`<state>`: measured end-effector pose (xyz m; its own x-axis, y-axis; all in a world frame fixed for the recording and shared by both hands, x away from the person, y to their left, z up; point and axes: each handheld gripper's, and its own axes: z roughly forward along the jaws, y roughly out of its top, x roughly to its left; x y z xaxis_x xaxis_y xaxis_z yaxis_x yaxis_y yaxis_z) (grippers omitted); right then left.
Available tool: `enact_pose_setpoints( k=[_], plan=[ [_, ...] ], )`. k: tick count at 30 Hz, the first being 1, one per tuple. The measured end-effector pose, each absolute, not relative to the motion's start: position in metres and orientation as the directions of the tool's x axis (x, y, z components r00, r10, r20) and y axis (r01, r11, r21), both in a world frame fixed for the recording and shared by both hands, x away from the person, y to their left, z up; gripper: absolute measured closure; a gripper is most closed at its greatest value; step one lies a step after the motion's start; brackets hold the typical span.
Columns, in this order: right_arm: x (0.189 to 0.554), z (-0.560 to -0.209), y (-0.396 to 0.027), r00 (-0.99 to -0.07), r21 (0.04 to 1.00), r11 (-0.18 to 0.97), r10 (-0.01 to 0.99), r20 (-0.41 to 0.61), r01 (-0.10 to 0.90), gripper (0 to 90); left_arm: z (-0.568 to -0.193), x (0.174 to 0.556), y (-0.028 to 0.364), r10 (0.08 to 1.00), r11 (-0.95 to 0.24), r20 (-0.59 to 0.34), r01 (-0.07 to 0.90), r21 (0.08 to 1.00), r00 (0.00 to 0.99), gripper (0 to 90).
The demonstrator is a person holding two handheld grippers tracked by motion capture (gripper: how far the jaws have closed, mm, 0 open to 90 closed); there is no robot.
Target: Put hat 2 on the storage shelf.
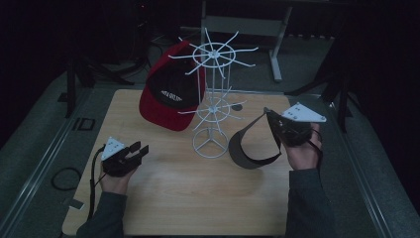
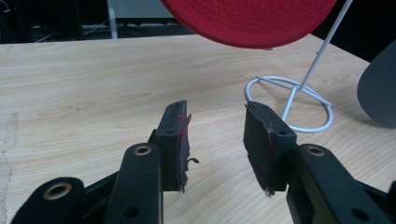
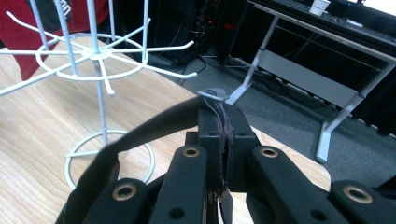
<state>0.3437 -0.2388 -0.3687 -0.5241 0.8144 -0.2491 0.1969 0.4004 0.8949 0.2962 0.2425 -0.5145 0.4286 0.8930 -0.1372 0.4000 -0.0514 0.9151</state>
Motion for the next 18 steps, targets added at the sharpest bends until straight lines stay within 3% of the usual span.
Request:
enact_pose_setpoints(
  k=[18],
  plan=[
    [0.338,-0.359,-0.241,-0.561,0.905,0.396,0.79,-0.247,0.158,87.8,-0.515,0.297,0.242,0.893,-0.047,-0.142,0.403,0.914,0.426,60.4]
  ],
)
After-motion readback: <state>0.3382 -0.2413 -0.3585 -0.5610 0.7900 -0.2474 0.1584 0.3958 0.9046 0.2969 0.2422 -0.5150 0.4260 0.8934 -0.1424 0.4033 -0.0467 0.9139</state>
